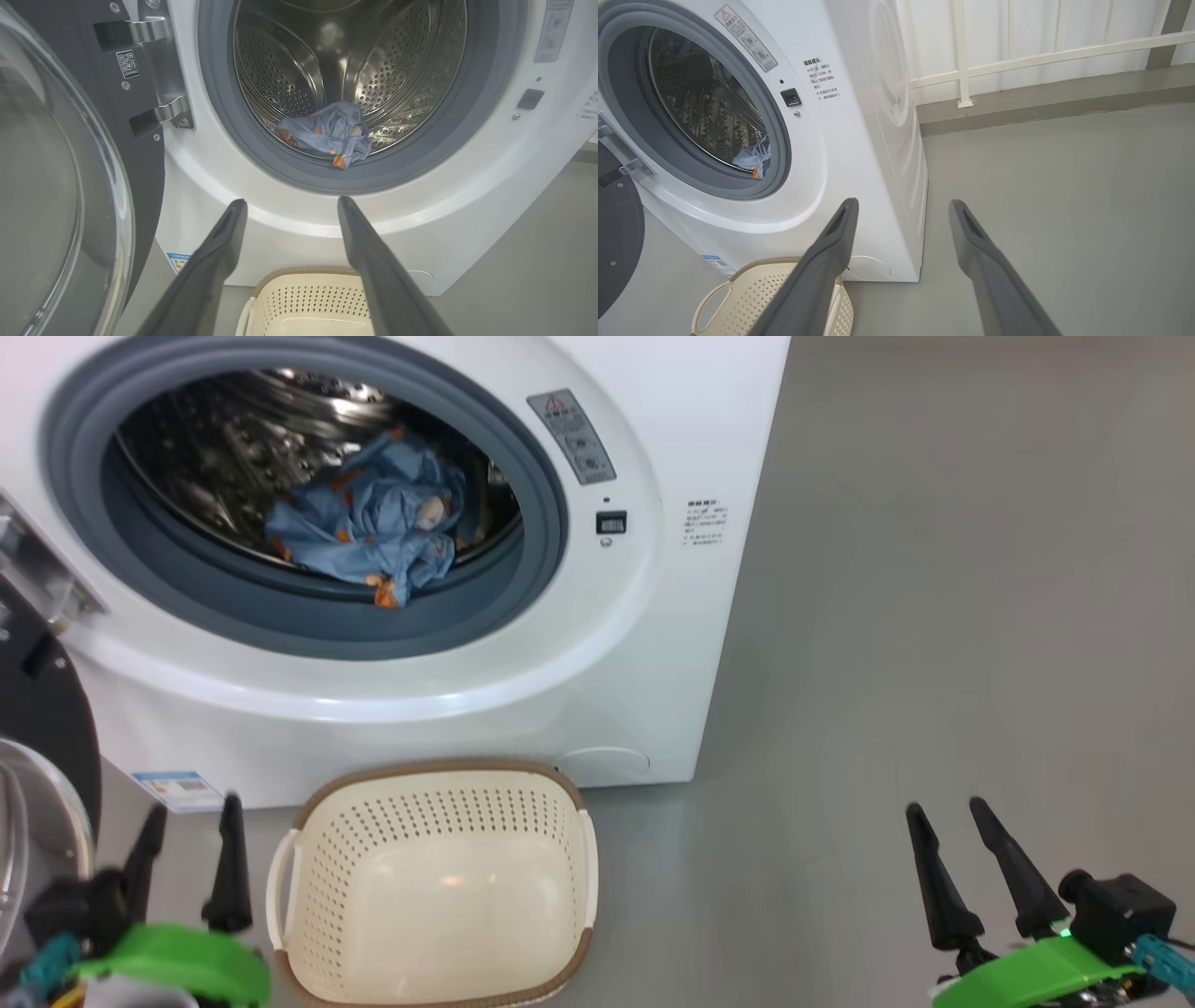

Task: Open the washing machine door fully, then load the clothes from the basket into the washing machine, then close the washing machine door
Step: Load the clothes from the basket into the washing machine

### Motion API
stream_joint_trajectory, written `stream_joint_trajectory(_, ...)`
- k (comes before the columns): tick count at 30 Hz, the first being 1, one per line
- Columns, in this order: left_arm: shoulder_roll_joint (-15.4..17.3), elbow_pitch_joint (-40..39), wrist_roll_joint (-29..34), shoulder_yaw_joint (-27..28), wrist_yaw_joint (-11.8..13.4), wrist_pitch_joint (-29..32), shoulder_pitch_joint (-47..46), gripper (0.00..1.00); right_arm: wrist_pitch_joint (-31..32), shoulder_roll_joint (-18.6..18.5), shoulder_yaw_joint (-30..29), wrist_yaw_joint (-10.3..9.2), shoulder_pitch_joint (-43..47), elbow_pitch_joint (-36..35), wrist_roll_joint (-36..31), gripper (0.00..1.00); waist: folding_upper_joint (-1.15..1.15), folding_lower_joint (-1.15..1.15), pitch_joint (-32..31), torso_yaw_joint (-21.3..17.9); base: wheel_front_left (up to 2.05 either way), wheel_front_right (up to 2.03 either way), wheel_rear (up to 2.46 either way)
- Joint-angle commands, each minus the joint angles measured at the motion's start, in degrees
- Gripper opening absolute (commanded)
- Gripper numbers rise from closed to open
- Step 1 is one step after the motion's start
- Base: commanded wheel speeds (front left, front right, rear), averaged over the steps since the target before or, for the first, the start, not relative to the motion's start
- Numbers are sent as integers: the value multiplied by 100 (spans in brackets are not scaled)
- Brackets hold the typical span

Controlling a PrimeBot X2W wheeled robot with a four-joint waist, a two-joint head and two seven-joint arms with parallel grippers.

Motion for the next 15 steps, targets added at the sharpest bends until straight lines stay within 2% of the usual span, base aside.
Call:
stream_joint_trajectory(1, 104, -265, 95, 272, -9, -36, 144, 100, -27, -94, 71, 9, 79, -146, 32, 100, 0, 0, -171, 27, 0, 0, 0)
stream_joint_trajectory(8, -78, -707, 164, 468, -9, -36, 866, 100, -27, -132, 13, 9, 311, -112, 85, 100, 0, 0, -416, 24, 0, 0, 0)
stream_joint_trajectory(15, -177, -904, 208, 509, -9, -36, 1061, 100, -27, -115, -24, 9, 383, -148, 72, 100, 0, 0, -461, 50, 0, 0, 0)
